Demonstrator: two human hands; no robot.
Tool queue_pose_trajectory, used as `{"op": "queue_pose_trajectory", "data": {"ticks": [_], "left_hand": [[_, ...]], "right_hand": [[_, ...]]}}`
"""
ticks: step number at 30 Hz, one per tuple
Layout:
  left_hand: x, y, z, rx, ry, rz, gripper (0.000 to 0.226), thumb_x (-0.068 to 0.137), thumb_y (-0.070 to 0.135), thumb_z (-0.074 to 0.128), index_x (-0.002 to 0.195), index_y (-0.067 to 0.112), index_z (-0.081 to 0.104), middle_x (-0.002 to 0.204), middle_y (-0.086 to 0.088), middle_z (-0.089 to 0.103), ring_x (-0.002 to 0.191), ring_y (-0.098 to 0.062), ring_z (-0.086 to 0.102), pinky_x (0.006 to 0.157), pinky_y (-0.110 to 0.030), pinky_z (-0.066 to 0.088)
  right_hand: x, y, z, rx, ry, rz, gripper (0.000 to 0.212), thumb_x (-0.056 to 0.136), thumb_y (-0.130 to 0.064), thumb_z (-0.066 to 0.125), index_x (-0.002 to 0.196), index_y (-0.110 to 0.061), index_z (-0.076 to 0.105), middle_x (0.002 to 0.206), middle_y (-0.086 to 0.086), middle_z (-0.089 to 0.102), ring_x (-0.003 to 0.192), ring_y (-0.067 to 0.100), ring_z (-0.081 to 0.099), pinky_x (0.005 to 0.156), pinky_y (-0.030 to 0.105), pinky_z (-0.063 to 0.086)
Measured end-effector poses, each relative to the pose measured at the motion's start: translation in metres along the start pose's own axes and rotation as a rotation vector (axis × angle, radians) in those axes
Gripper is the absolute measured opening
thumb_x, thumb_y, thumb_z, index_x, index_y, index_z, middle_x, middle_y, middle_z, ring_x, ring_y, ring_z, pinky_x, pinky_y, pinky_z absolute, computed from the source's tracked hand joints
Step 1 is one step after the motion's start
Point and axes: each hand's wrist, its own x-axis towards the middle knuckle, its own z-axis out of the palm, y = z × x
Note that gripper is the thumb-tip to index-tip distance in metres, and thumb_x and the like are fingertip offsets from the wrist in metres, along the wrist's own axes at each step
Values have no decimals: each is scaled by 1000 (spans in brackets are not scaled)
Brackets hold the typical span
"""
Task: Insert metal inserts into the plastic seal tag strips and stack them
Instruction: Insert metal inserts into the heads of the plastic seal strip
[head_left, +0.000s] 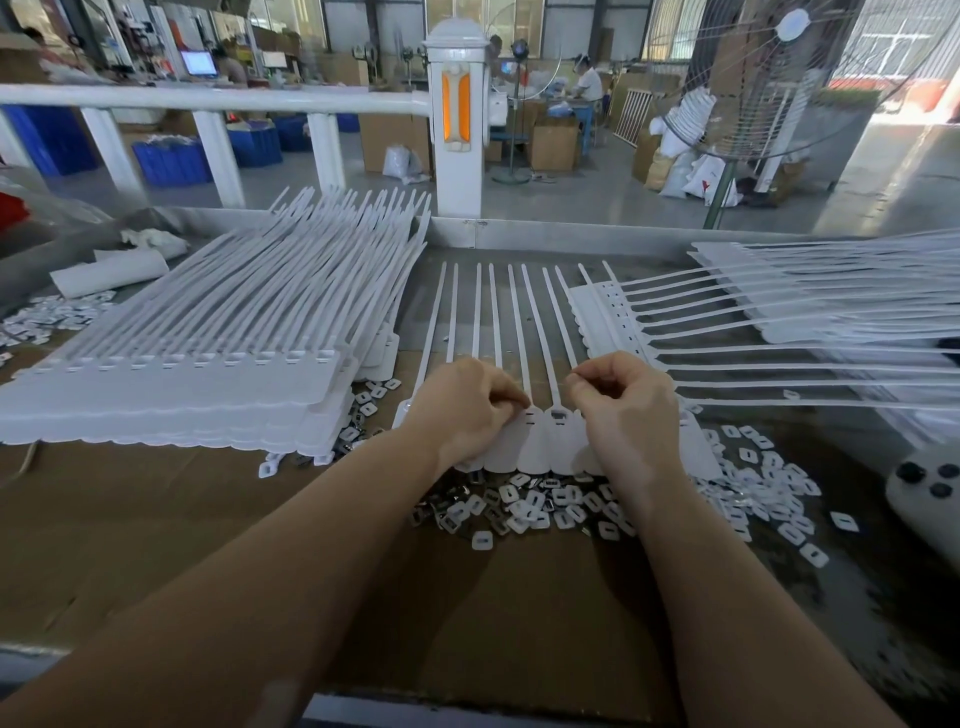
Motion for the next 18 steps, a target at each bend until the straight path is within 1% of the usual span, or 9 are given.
{"op": "queue_pose_trajectory", "data": {"ticks": [3,5,7,8,10,12,15,18], "left_hand": [[0,2,1,95,-41,41,24,93,19,53,109,26,69,117,9,62,107,-11,53,87,-17,36],[-1,4,2,234,-61,91,26,96,23,48,114,28,66,118,10,59,109,-14,52,92,-26,41],[-3,7,4,346,-58,118,29,98,25,43,118,31,63,119,10,58,109,-16,51,92,-34,44],[-4,8,4,367,-52,120,29,98,25,43,119,32,62,119,10,58,109,-16,51,92,-35,45],[-5,8,2,338,-45,101,28,96,25,45,116,32,64,117,9,60,108,-15,52,91,-33,45],[-4,7,-1,265,-44,65,25,94,24,49,110,31,67,114,9,64,105,-13,54,90,-27,44],[-4,7,-4,183,-25,24,22,92,22,52,102,30,70,110,10,66,99,-9,56,81,-19,41],[-6,10,-2,119,19,13,22,89,19,53,98,28,71,103,12,68,90,-4,55,73,-15,38]], "right_hand": [[0,0,0,5,-4,1,11,83,-12,65,77,-20,64,71,-6,63,68,5,57,61,10,43],[1,0,0,3,-2,1,10,83,-12,65,77,-20,64,71,-6,63,69,5,57,62,13,43],[0,-1,0,-3,2,-3,10,83,-12,65,77,-20,64,71,-7,62,69,5,57,62,13,42],[0,-1,0,-5,2,-6,11,83,-12,65,77,-20,64,71,-8,61,68,4,57,62,13,42],[0,-1,-1,-3,3,-7,12,84,-12,65,76,-22,63,71,-9,61,68,3,56,62,11,42],[0,0,-1,-2,7,-6,13,83,-12,65,76,-22,63,71,-10,61,67,2,56,60,8,41],[0,0,0,-4,6,-12,14,83,-12,65,75,-23,63,70,-10,61,66,0,56,58,5,42],[0,0,-1,0,8,-21,16,83,-11,66,73,-24,62,69,-11,61,63,-3,55,58,4,41]]}}
